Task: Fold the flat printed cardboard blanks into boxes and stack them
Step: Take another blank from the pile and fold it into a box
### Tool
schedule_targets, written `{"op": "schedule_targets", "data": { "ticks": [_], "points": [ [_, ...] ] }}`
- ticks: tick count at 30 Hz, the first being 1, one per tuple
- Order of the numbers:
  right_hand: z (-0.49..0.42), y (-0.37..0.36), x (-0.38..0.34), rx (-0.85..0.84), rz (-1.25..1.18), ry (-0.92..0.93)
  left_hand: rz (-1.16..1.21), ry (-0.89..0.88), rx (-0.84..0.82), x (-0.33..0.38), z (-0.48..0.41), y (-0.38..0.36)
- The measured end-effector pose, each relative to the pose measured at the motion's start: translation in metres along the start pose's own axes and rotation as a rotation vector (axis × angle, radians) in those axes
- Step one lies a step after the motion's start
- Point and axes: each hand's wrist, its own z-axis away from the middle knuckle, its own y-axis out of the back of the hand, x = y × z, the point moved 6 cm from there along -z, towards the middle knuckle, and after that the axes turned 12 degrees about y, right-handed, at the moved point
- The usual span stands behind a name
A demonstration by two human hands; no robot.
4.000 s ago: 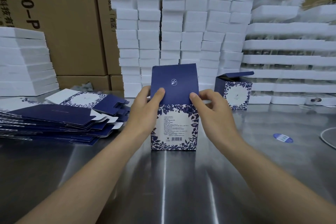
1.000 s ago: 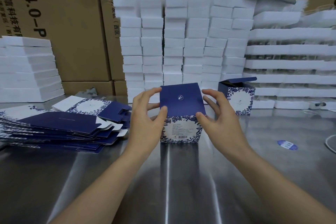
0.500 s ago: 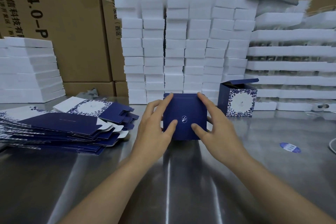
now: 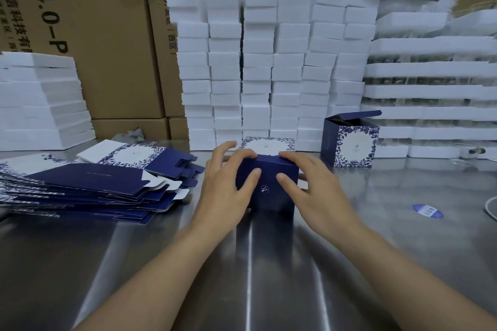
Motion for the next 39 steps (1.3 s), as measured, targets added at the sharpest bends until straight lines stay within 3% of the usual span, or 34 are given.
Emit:
{"op": "schedule_targets", "data": {
  "ticks": [8, 39],
  "points": [
    [-0.002, 0.001, -0.01, -0.013, -0.043, 0.084, 0.077, -0.081, -0.111, 0.008, 0.0, -0.001],
    [-0.006, 0.011, 0.003, 0.012, -0.228, -0.001, 0.127, 0.052, -0.108, 0.003, -0.009, 0.008]
  ]
}}
